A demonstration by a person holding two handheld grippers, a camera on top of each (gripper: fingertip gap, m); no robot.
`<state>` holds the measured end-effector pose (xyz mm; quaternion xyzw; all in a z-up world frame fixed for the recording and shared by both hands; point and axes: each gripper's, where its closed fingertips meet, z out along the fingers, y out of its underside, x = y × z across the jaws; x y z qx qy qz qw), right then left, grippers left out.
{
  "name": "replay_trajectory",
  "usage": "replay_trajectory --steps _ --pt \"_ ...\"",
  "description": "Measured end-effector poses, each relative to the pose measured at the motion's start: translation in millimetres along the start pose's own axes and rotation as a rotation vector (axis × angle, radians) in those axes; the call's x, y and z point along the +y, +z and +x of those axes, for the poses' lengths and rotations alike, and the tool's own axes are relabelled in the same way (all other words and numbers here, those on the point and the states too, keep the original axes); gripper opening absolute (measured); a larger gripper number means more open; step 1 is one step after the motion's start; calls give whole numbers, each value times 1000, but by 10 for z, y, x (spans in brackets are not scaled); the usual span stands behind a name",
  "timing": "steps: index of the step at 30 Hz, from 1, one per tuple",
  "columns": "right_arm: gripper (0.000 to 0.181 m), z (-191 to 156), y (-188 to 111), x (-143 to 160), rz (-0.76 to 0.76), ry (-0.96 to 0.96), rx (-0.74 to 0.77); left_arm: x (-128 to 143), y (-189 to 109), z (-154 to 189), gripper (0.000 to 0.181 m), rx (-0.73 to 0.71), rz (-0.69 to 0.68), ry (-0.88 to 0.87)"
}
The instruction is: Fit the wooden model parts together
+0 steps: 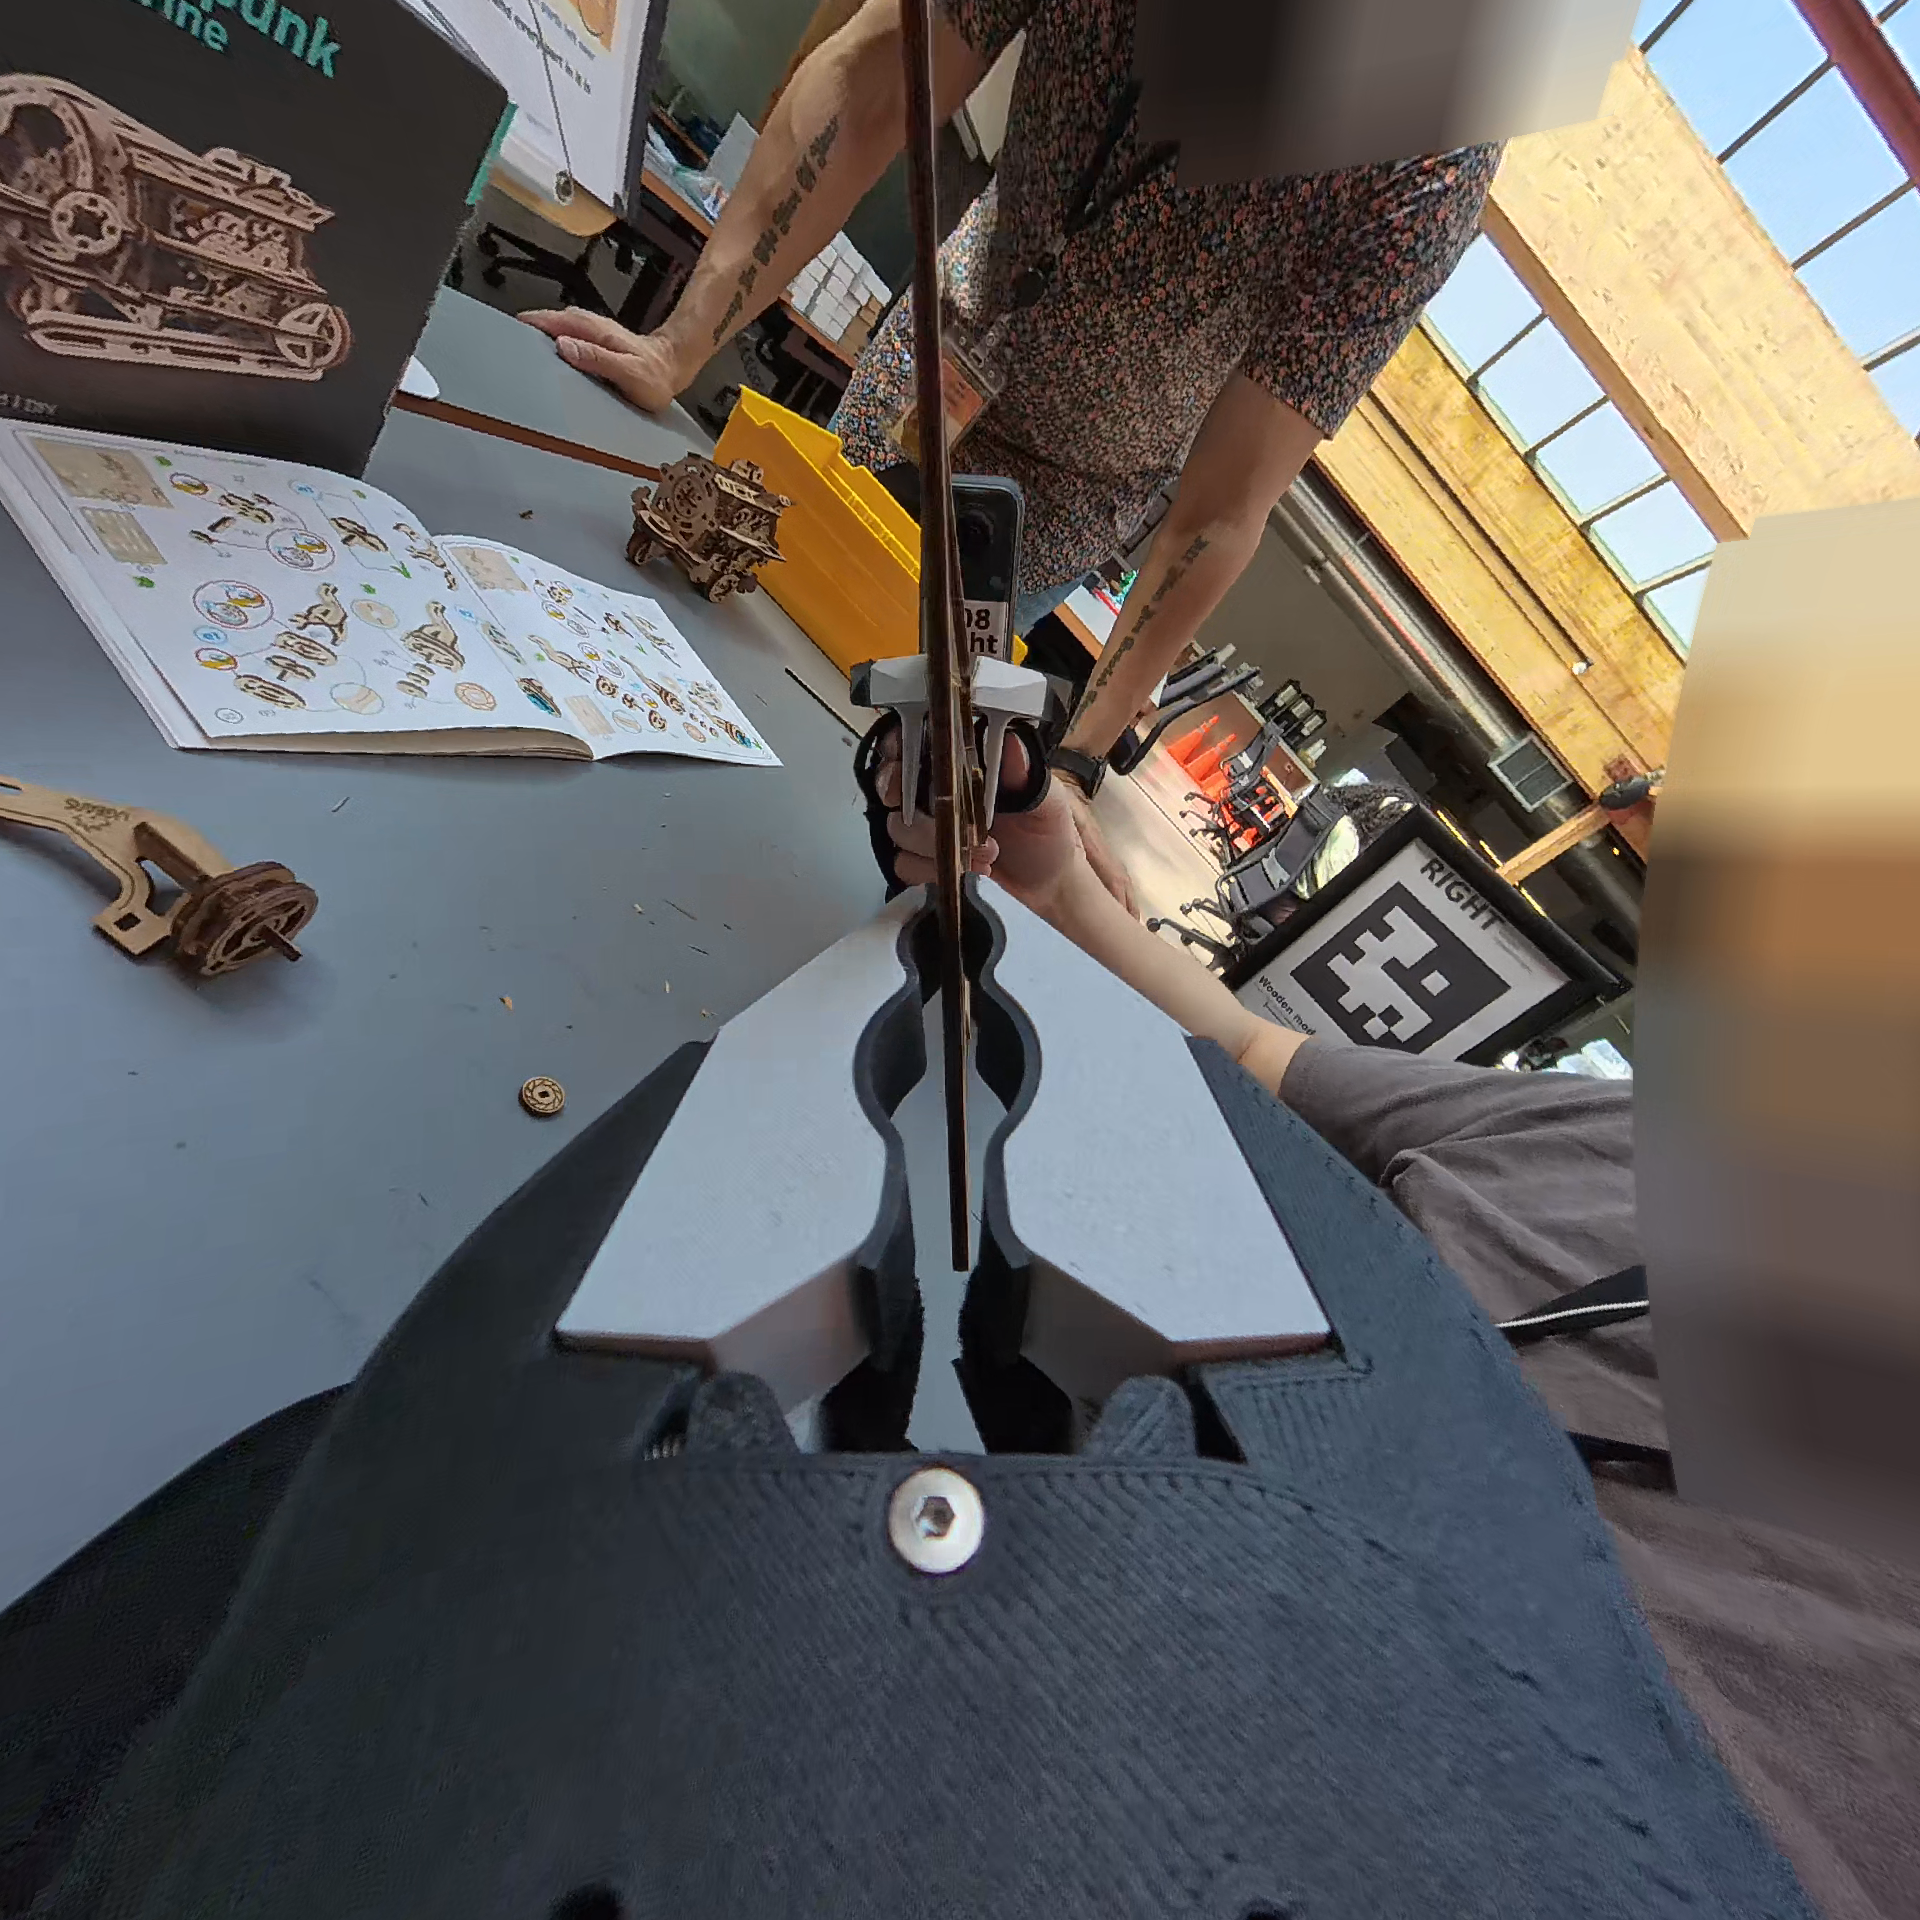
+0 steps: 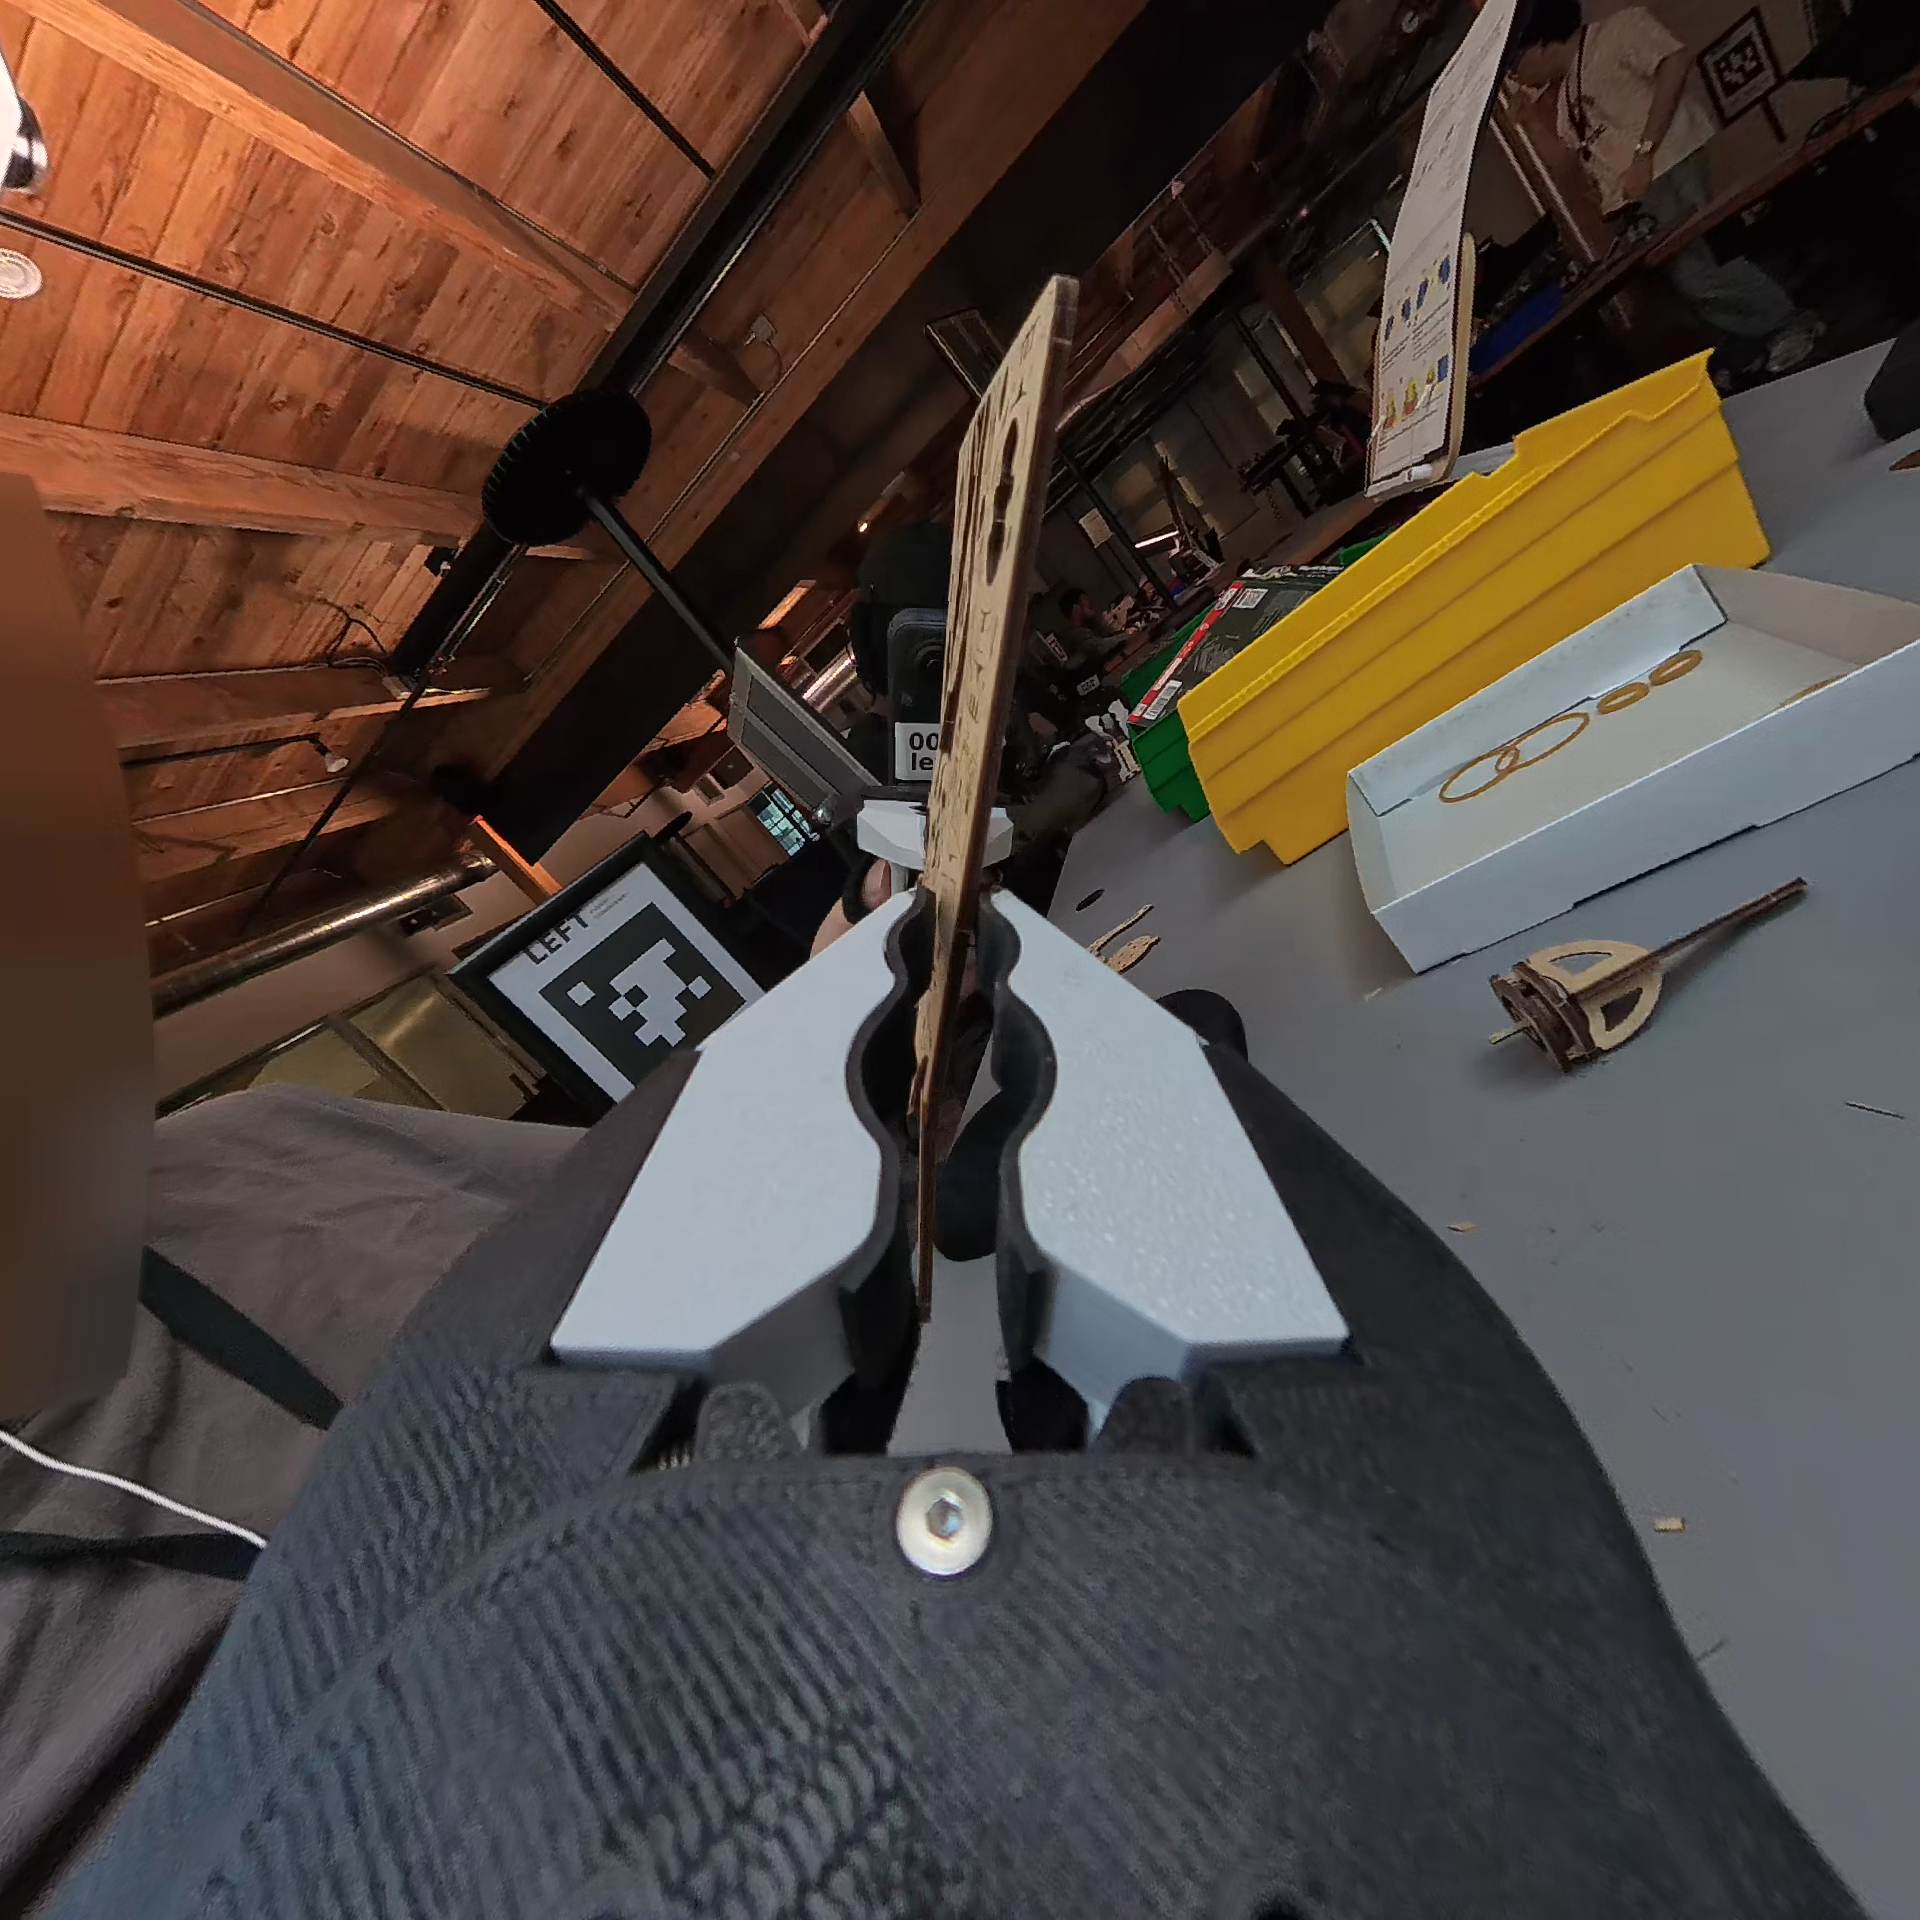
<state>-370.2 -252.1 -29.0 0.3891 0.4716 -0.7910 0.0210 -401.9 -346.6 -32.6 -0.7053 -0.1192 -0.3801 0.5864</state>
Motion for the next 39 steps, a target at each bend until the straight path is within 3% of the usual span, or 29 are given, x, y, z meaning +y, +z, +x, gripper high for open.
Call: replay_trajectory --steps 12,18,24,29,35,39 --pt "19 76 940 313 -231 36 -56 -67 -1191 -4 0 -151 256 -64" --pt "21 109 948 407 -277 19 -46 18 -2296 21 0 -345 462 -62" --pt "20 215 797 359 -247 40 -25 370 -3264 56 0 -632 630 -121" --pt "20 243 762 391 -252 45 -23 650 -3513 -132 0 -651 754 -268" --pt "20 234 721 471 -271 42 -21 809 -3475 -566 0 -641 818 -383" --pt "20 233 709 466 -265 49 -22 868 -3500 -734 0 -726 797 -393"
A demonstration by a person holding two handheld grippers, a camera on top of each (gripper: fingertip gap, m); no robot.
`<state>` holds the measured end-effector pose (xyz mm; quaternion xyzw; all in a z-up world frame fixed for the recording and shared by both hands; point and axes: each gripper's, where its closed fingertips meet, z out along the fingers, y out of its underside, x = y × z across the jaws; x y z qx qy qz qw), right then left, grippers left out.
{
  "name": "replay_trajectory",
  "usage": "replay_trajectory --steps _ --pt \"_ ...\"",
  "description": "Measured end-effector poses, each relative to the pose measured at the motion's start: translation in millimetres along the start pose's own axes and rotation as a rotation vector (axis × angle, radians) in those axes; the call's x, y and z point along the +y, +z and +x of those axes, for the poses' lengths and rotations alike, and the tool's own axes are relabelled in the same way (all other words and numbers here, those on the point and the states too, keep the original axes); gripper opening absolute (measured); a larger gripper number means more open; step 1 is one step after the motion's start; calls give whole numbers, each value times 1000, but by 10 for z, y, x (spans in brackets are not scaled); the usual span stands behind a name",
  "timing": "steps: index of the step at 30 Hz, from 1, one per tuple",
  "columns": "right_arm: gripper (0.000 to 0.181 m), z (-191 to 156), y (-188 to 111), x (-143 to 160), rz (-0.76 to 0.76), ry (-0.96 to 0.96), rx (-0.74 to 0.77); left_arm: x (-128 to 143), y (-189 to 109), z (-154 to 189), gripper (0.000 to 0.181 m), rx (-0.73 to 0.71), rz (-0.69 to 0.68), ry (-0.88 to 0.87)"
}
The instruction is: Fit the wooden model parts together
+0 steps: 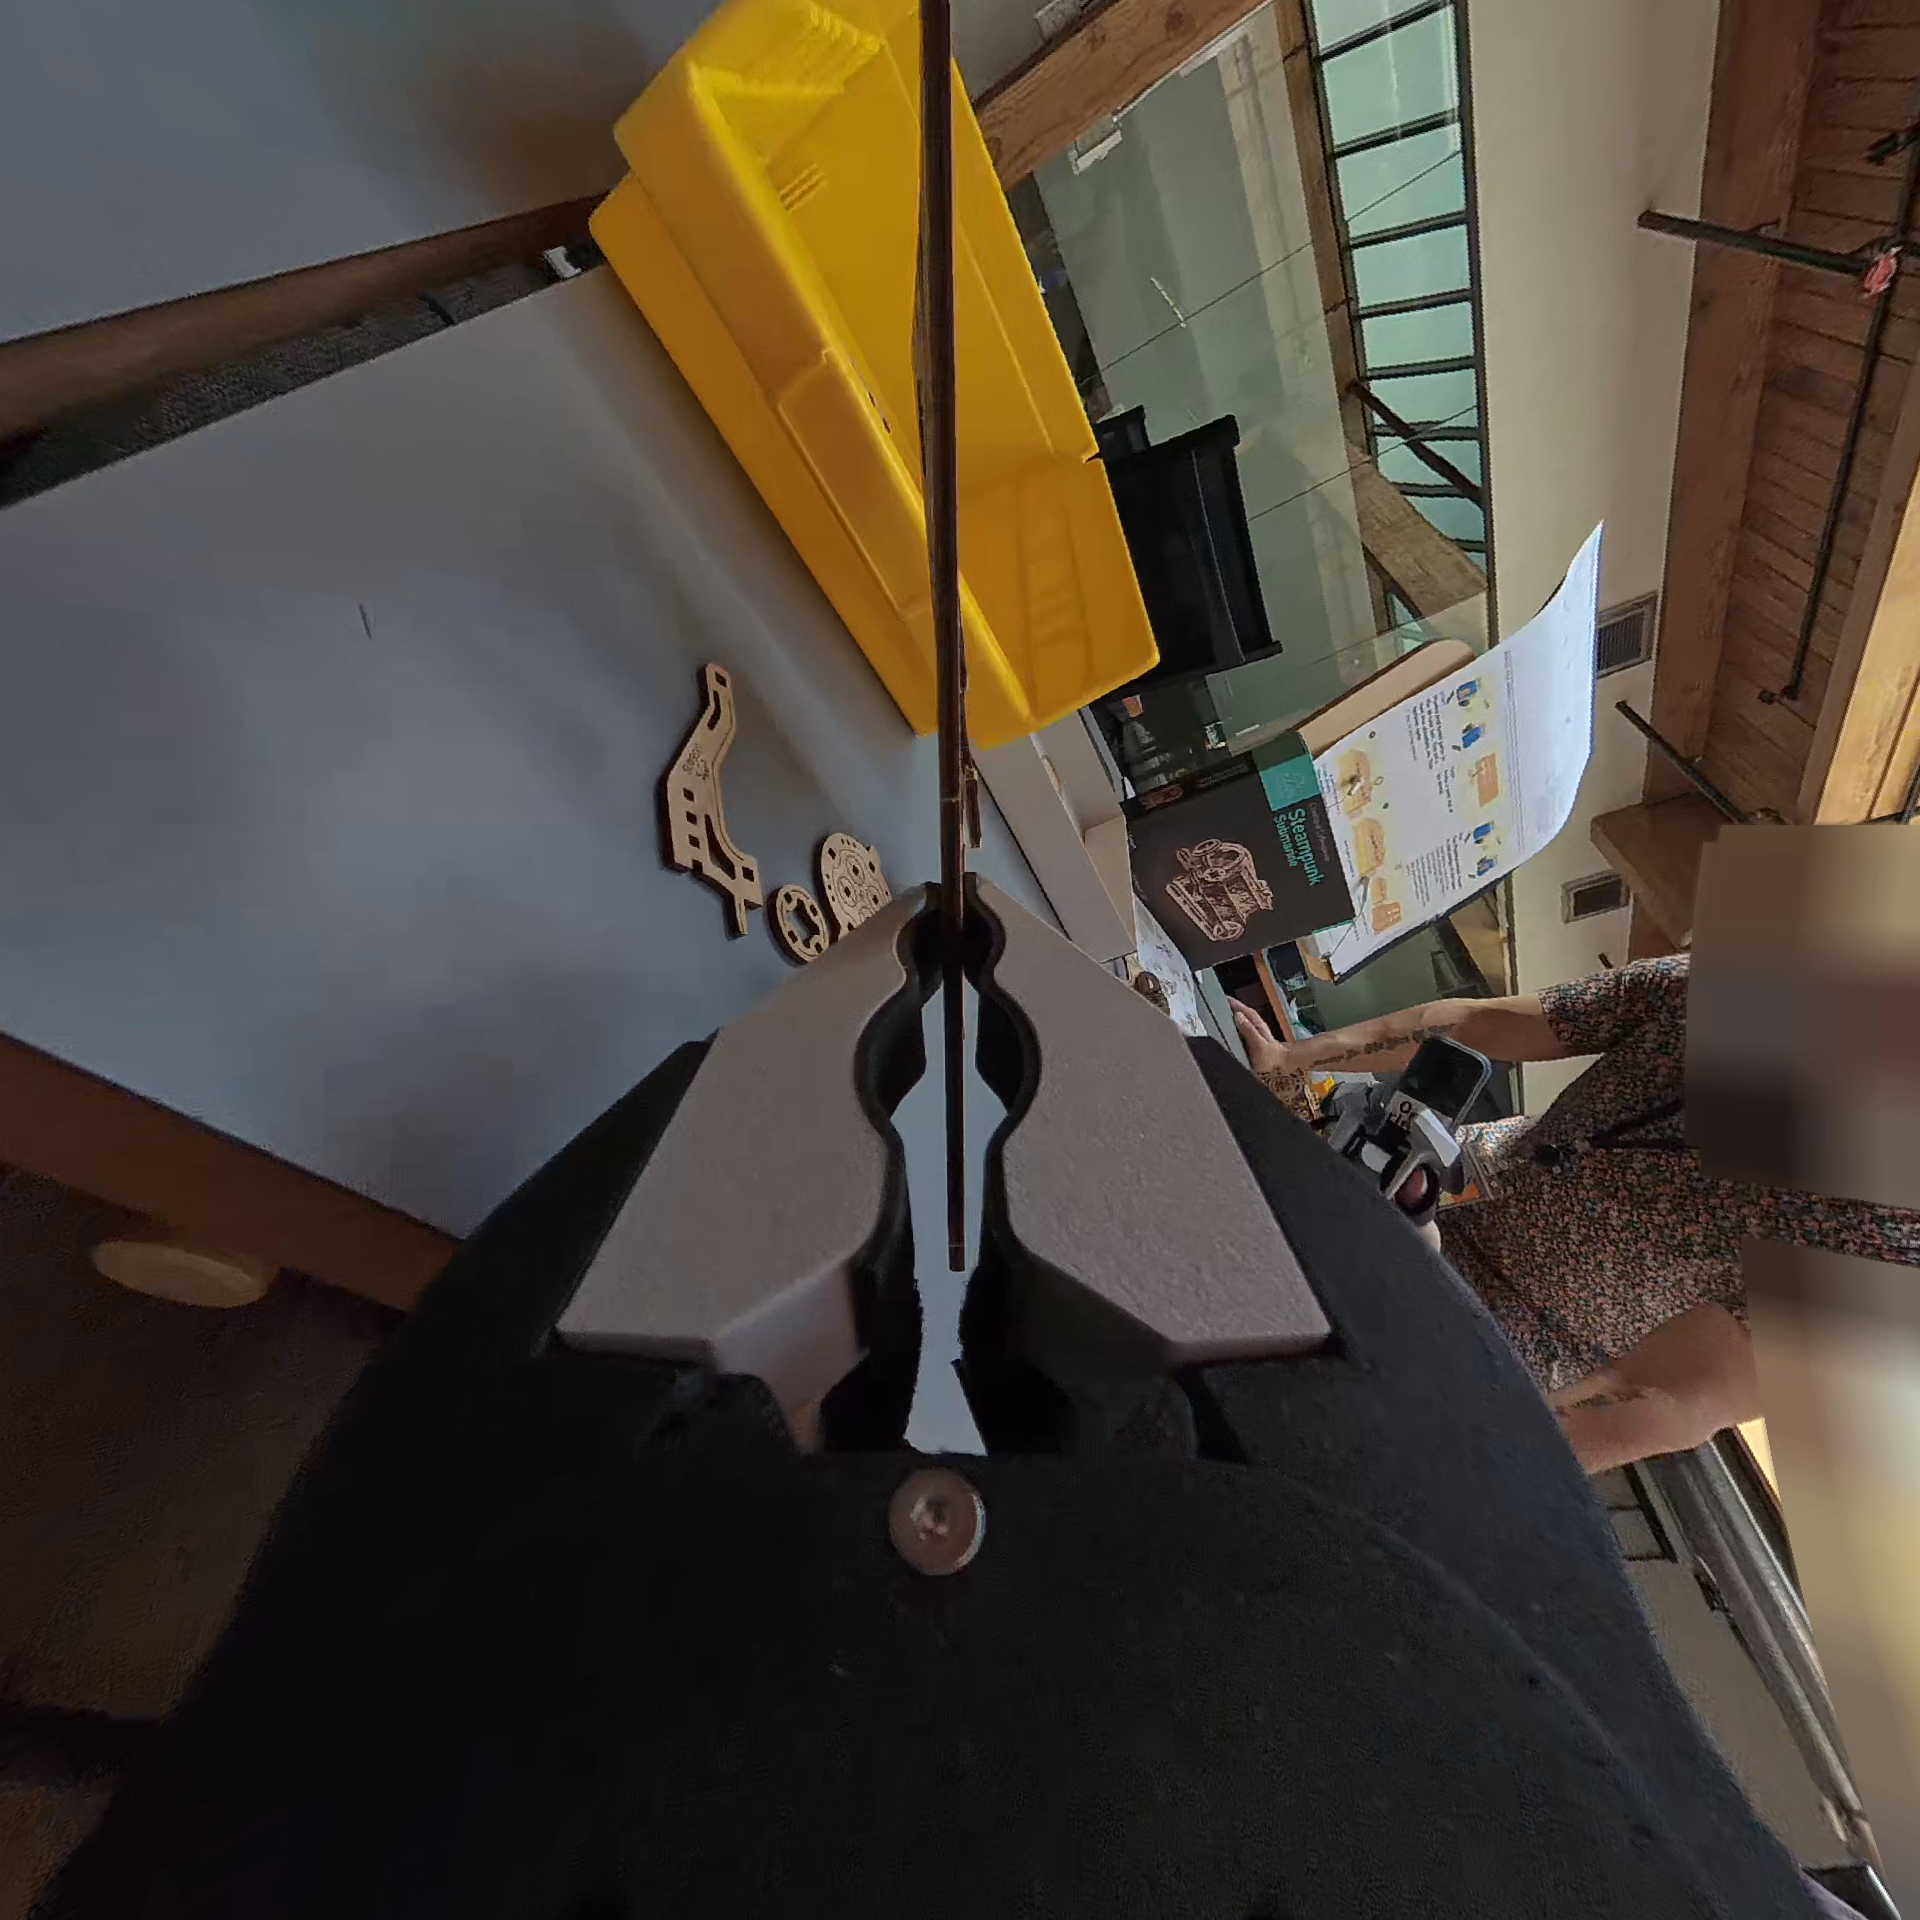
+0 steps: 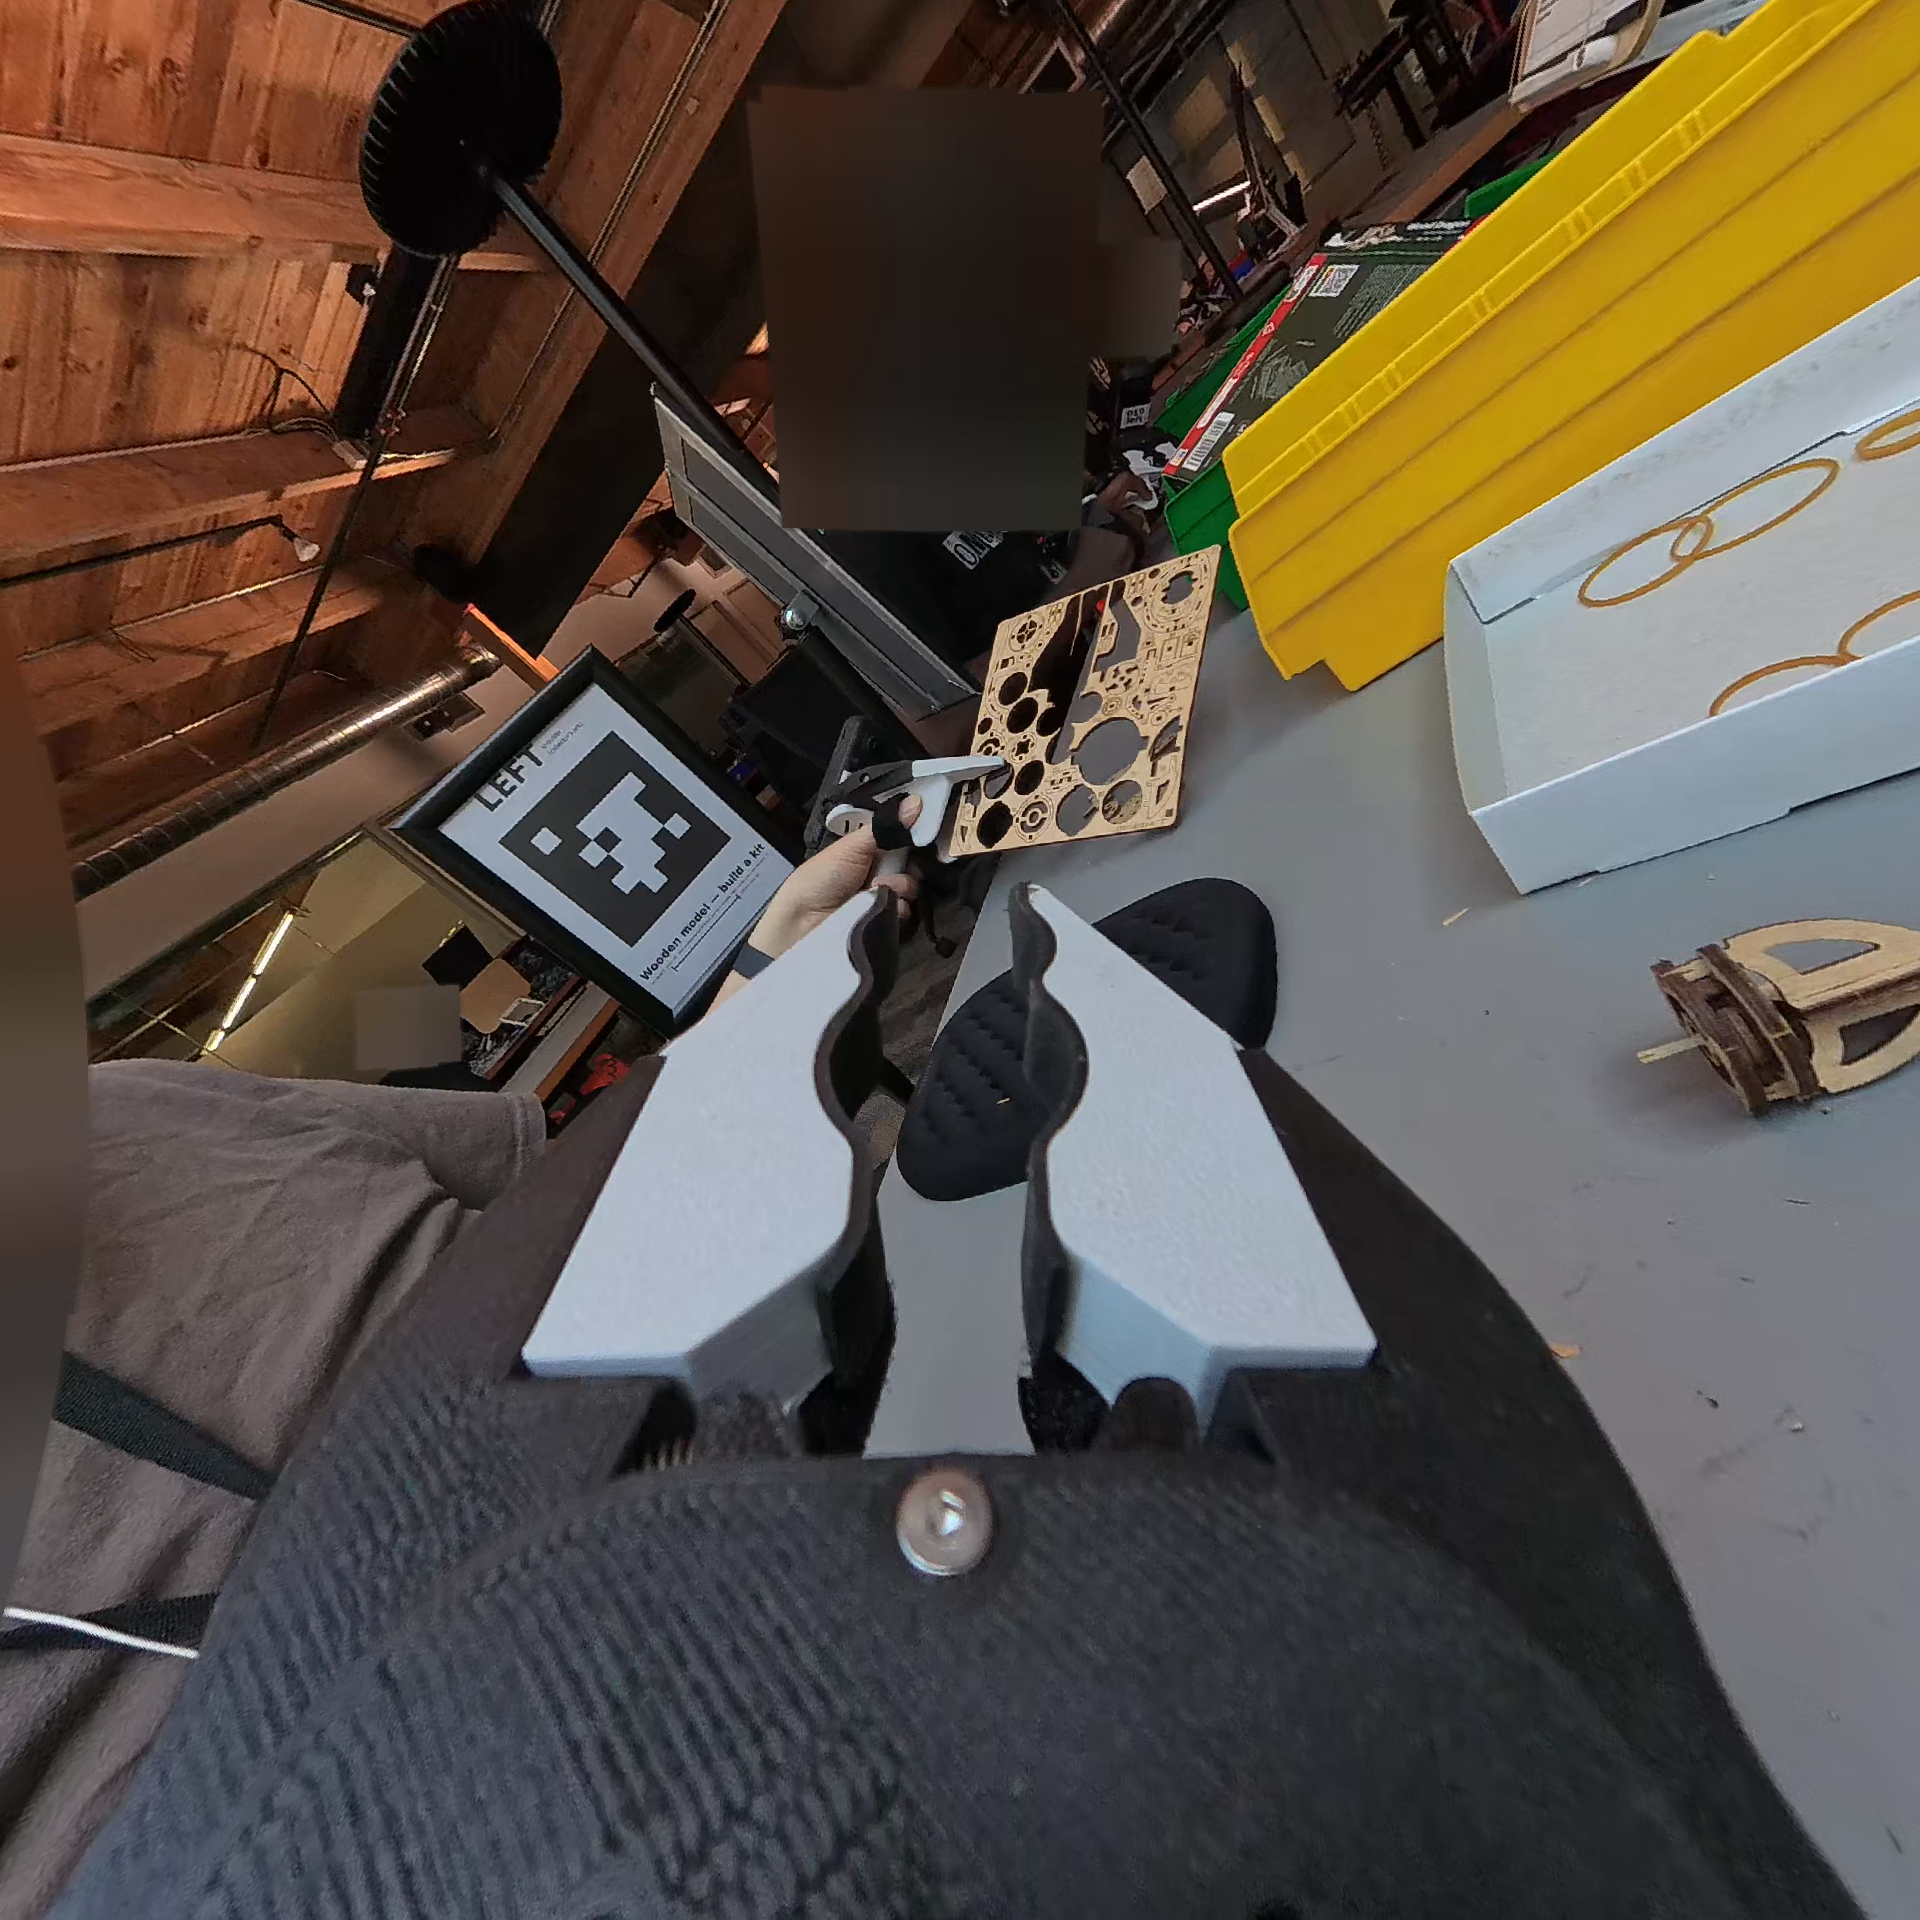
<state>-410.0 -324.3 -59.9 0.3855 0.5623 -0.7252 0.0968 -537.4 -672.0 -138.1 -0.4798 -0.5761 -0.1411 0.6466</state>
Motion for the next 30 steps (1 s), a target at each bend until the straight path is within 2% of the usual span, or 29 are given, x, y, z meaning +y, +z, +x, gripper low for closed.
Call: replay_trajectory --steps 5,7,9,12,16,20,23,30 --pt "20 20 111 93 -54 -24 16 -15 0 -6 0 -1 4 -3" --pt "20 5 261 129 -89 -73 29 -22 -10 -8 0 4 11 -8" --pt "23 -50 547 223 -175 -173 35 -60 -32 38 0 40 34 -30" --pt "35 -153 1133 451 -341 -445 33 -151 -74 136 0 84 78 -51" --pt "56 -54 1896 735 -514 -768 77 -273 -66 280 1 105 112 -29" --pt "59 96 2403 938 -571 -781 69 -355 -60 385 1 123 127 -10" --pt "58 230 2564 986 -595 -836 84 -373 -61 390 1 120 128 4" --pt "58 529 2686 1102 -719 -920 60 -455 -110 384 0 97 176 47"
